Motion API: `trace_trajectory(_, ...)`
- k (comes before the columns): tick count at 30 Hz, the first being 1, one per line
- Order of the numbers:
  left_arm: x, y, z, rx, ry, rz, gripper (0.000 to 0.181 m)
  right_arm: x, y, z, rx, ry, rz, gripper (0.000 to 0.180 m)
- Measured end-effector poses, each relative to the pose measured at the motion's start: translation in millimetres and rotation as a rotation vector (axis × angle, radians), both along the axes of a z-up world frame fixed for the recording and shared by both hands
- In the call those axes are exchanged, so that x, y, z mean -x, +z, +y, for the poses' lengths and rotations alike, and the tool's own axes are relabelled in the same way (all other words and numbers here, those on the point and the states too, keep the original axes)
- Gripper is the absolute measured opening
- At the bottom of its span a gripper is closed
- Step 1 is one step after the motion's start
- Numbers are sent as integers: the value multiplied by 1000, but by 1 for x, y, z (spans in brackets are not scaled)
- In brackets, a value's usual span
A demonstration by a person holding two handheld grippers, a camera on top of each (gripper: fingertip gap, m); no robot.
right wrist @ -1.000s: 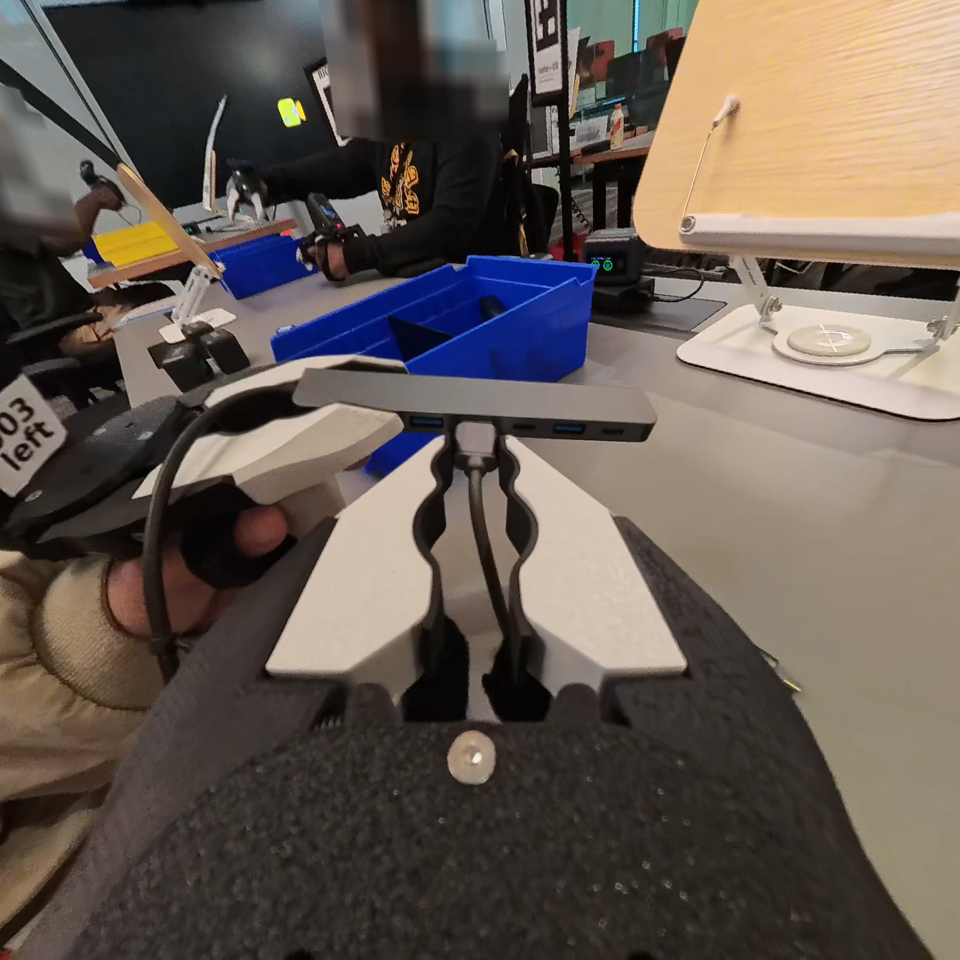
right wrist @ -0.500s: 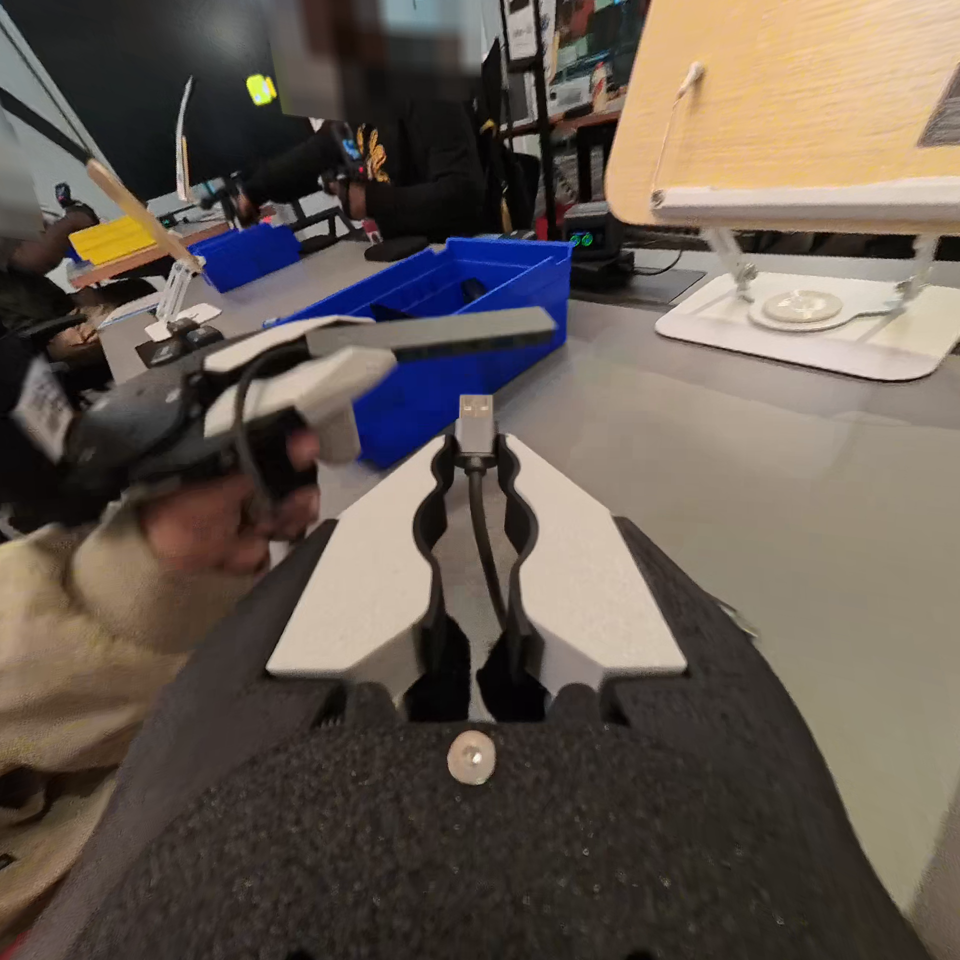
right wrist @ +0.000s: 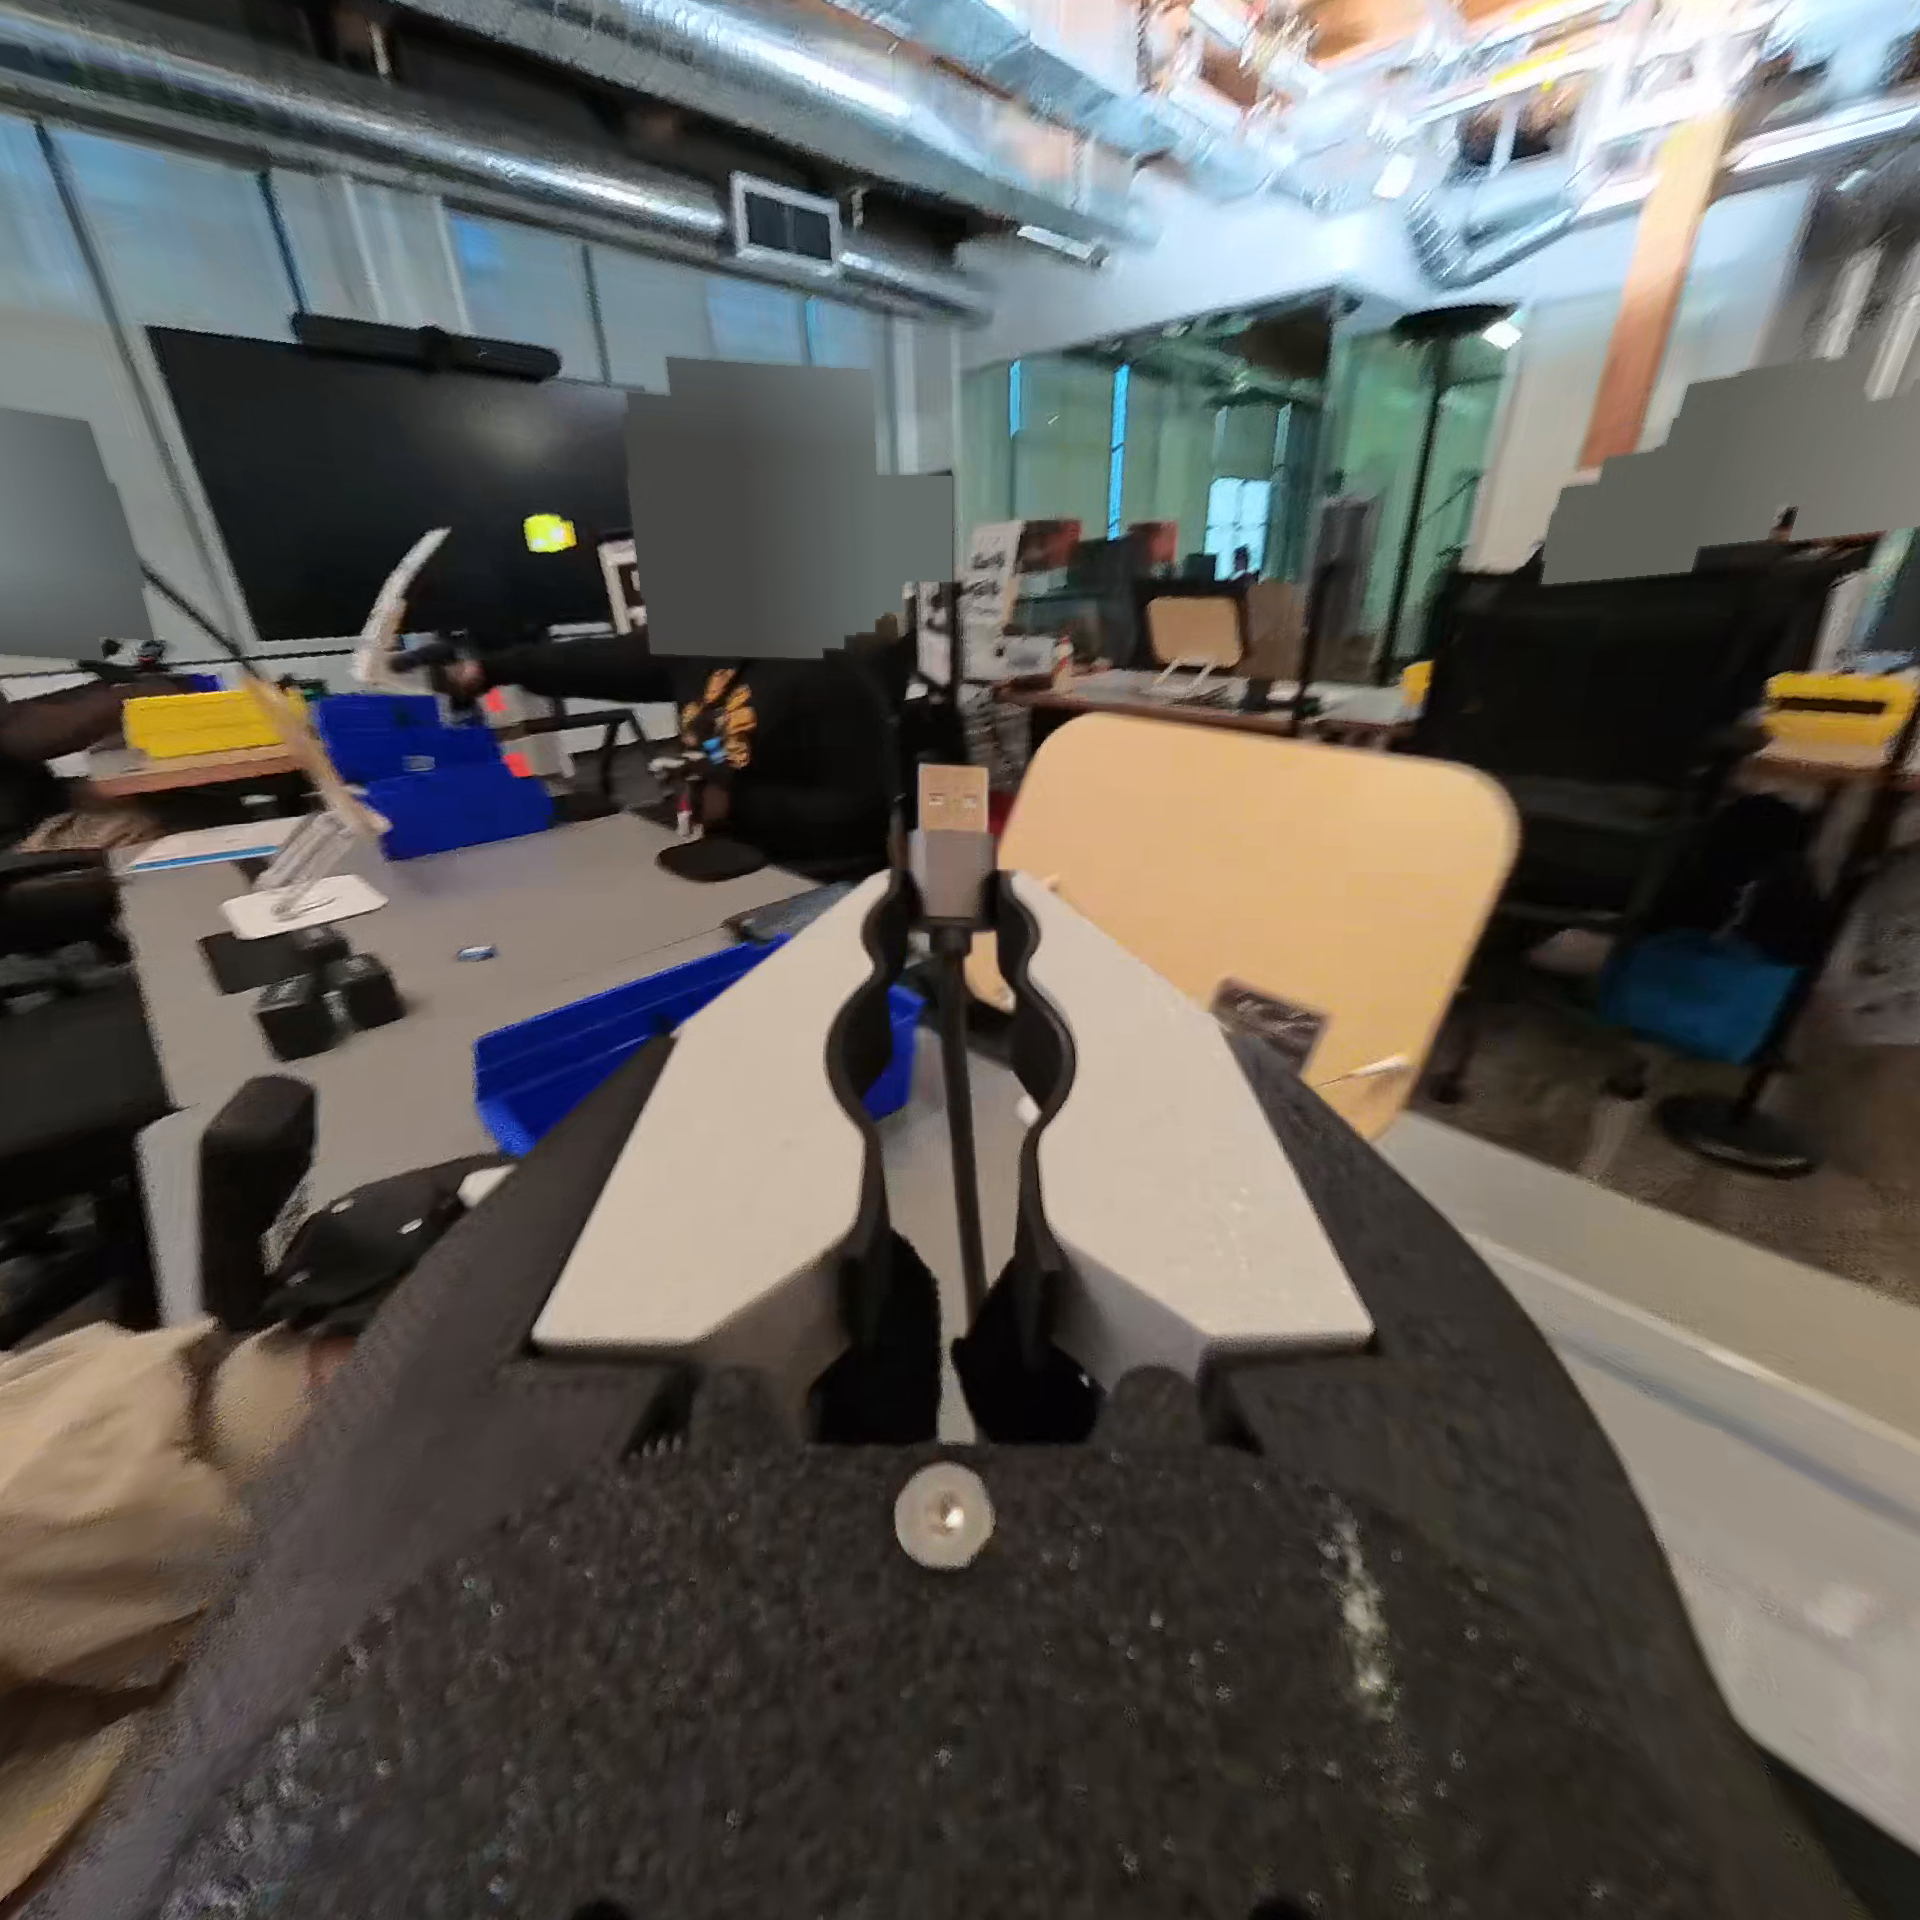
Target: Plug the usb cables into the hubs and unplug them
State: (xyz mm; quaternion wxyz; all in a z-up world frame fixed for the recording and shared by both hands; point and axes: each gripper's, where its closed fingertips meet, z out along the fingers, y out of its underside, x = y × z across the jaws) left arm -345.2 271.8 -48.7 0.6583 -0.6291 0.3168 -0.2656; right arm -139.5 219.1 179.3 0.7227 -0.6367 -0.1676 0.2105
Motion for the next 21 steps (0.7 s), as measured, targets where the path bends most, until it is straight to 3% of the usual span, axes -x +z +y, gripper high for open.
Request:
trace_trajectory(6,4,-3,0,13,3,7,32,-63,47,14,-21,-136,-65,15)
trace_trajectory(11,1,-8,0,19,-9,26,32,-101,54,29,24,-196,-116,16)
trace_trajectory(17,-5,-10,-4,4,-32,51,32,-138,42,46,73,-267,-130,15)
trace_trajectory(21,-8,-11,-6,0,-44,58,32,-161,-9,71,184,-301,-150,15)
